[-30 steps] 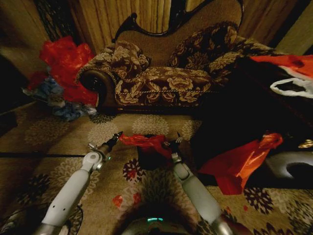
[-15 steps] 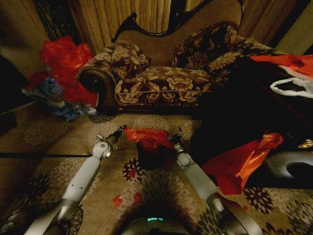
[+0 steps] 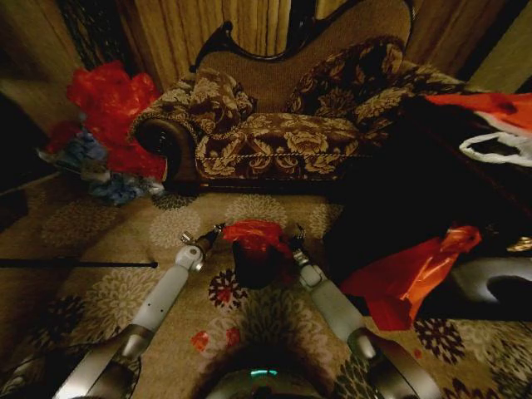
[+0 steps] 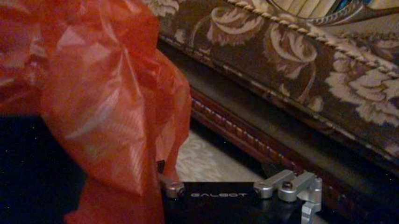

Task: Place a garbage bag over the trash bin.

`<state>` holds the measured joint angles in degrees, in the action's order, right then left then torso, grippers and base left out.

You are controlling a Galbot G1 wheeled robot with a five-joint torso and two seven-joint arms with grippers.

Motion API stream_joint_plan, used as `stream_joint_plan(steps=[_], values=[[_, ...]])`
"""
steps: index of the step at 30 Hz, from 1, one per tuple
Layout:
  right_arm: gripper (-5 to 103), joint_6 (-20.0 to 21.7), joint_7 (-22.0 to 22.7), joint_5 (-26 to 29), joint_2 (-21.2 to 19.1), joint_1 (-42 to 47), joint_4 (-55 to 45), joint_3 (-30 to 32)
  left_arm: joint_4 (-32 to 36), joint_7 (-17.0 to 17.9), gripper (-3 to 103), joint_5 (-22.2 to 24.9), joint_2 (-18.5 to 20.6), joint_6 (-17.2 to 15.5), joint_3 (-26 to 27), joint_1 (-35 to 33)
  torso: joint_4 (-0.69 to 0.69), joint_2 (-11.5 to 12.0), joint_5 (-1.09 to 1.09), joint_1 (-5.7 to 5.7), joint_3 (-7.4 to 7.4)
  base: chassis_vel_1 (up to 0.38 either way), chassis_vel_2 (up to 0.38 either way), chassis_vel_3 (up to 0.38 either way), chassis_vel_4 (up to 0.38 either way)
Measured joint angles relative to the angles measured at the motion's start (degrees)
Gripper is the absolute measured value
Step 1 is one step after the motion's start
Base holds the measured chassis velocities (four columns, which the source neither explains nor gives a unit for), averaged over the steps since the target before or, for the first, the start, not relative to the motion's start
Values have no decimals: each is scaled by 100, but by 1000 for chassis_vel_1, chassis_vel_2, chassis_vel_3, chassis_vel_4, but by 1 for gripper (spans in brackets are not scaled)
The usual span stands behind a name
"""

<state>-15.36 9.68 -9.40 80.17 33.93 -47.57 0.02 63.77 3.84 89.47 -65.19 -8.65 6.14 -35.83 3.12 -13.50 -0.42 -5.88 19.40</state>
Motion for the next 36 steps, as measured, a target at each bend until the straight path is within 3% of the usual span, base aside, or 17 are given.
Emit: stream_joint_plan(steps=[8,14,25,31,36], values=[[100,-70,-315,-44,-41,34,251,35,-635,-211,0,-486,-161,99,-416,159,0,0,0,0,0,0,0,0,0],[100,-172,-554,-87,-140,168,182,96,-680,-288,0,-672,-179,148,-536,99,0,0,0,0,0,0,0,0,0],[100,-313,-952,-90,-385,567,-209,269,-148,-339,0,-694,268,150,-591,-305,-2,0,0,0,0,0,0,0,0],[100,-313,-1234,165,-847,1311,-1226,322,506,-360,0,-753,641,128,-320,-771,1,0,-1,1,-1,0,0,0,0],[100,-262,-1288,263,-979,1846,-1835,325,1123,-409,0,-846,921,130,-164,-1239,0,-1,-1,1,-1,0,0,0,0]])
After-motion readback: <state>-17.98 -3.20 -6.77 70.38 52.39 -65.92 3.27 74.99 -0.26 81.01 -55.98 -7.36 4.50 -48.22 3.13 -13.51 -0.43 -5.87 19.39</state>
